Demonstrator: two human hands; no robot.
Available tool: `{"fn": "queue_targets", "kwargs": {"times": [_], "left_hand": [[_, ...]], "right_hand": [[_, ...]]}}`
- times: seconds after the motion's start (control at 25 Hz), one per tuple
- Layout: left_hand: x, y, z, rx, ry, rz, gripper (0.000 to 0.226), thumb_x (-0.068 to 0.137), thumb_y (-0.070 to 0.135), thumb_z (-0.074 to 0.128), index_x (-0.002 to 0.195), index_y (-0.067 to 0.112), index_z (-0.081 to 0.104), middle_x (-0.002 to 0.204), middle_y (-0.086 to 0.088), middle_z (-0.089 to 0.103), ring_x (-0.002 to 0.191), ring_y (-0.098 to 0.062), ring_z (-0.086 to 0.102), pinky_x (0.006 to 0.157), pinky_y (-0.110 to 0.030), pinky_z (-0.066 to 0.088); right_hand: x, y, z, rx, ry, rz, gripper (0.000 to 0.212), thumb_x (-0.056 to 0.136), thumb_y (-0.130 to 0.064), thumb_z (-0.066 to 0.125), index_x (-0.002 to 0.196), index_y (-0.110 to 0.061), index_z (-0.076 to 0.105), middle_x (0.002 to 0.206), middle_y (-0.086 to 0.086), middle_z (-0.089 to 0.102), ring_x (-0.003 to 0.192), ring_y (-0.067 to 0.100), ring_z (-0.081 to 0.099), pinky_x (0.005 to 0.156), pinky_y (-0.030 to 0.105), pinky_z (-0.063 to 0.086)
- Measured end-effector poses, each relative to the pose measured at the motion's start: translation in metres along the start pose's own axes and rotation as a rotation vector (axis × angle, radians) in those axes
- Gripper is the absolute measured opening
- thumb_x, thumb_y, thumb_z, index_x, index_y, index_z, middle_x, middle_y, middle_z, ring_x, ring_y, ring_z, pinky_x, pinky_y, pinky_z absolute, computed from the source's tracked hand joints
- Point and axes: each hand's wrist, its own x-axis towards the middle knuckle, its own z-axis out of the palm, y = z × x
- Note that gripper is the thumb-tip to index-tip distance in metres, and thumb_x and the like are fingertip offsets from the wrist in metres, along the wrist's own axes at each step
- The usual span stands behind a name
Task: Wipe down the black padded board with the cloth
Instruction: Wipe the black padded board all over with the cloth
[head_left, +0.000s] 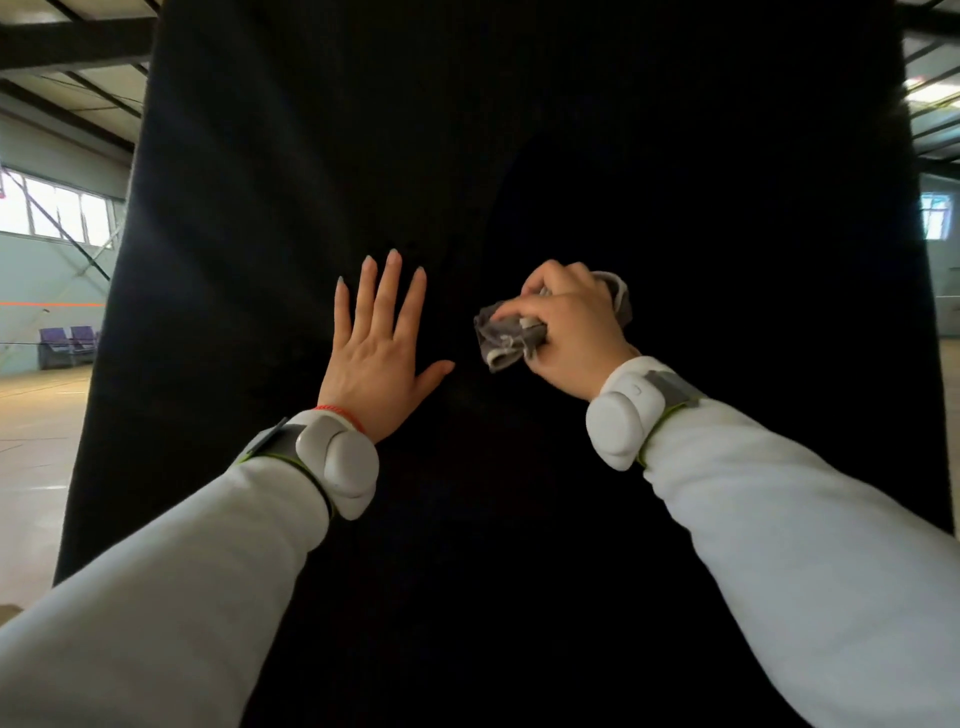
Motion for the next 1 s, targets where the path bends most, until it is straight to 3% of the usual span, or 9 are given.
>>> {"fn": "queue_targets", "kwargs": {"times": [0.2,0.36,0.4,0.48,0.68,0.8,0.92,1.0], "left_hand": [[-0.001,0.0,-0.002,0.029,-0.072,-0.007,0.092,0.086,0.055,0.046,0.147,0.012,-0.008,0.155,-0.015,-0.012,0.137,-0.026,-0.023,0.111,-0.045,-0.017],[-0.001,0.0,0.0,0.032,-0.065,-0.008,0.092,0.086,0.057,0.044,0.143,0.013,-0.014,0.155,-0.015,-0.013,0.135,-0.025,-0.026,0.111,-0.046,-0.017],[-0.001,0.0,0.001,0.035,-0.058,-0.007,0.091,0.086,0.057,0.042,0.142,0.014,-0.015,0.155,-0.015,-0.012,0.135,-0.025,-0.025,0.111,-0.046,-0.017],[-0.003,0.0,0.004,0.036,-0.055,-0.01,0.09,0.085,0.058,0.04,0.142,0.014,-0.015,0.155,-0.015,-0.012,0.136,-0.026,-0.025,0.111,-0.047,-0.016],[-0.002,0.001,0.002,0.019,-0.044,-0.004,0.091,0.084,0.055,0.044,0.148,0.011,-0.004,0.155,-0.016,-0.009,0.138,-0.026,-0.021,0.111,-0.047,-0.015],[-0.006,0.003,0.002,0.005,-0.029,-0.009,0.088,0.086,0.052,0.047,0.149,0.011,0.001,0.156,-0.016,-0.007,0.141,-0.03,-0.015,0.112,-0.046,-0.013],[-0.015,0.005,0.006,0.026,-0.038,-0.019,0.084,0.089,0.052,0.041,0.147,0.012,-0.006,0.156,-0.016,-0.008,0.138,-0.027,-0.019,0.112,-0.045,-0.015],[-0.015,0.004,0.008,0.042,-0.059,-0.024,0.083,0.089,0.054,0.035,0.143,0.013,-0.013,0.155,-0.016,-0.011,0.136,-0.026,-0.024,0.111,-0.046,-0.017]], "right_hand": [[-0.012,-0.006,-0.013,-0.029,-0.224,-0.044,0.025,0.075,-0.01,0.061,0.092,-0.024,0.073,0.095,0.002,0.053,0.095,0.027,0.045,0.085,0.046,0.036],[0.033,-0.006,-0.036,-0.049,0.153,0.14,0.036,0.074,-0.005,0.06,0.104,-0.024,0.069,0.109,0.007,0.052,0.103,0.03,0.044,0.089,0.044,0.036],[0.04,-0.005,-0.035,-0.053,0.182,0.198,0.037,0.077,-0.007,0.059,0.107,-0.026,0.067,0.113,0.005,0.05,0.106,0.029,0.042,0.092,0.042,0.034],[0.039,-0.003,-0.022,-0.057,0.149,0.225,0.036,0.078,-0.01,0.058,0.108,-0.028,0.067,0.114,0.003,0.049,0.107,0.027,0.041,0.092,0.038,0.031],[0.0,-0.001,0.0,0.01,0.035,0.091,0.026,0.073,-0.011,0.065,0.094,-0.025,0.072,0.099,0.003,0.053,0.095,0.028,0.044,0.082,0.04,0.033],[-0.036,-0.005,0.007,0.028,-0.06,0.031,0.023,0.069,-0.019,0.059,0.087,-0.023,0.073,0.092,0.003,0.054,0.089,0.03,0.047,0.076,0.038,0.03],[-0.051,-0.004,0.002,0.043,-0.261,-0.011,0.024,0.071,-0.016,0.059,0.087,-0.022,0.074,0.092,0.003,0.054,0.089,0.027,0.046,0.079,0.043,0.036],[-0.033,-0.001,-0.01,0.054,-0.264,0.018,0.028,0.072,-0.01,0.057,0.092,-0.021,0.074,0.095,0.006,0.056,0.091,0.027,0.046,0.083,0.047,0.04]]}}
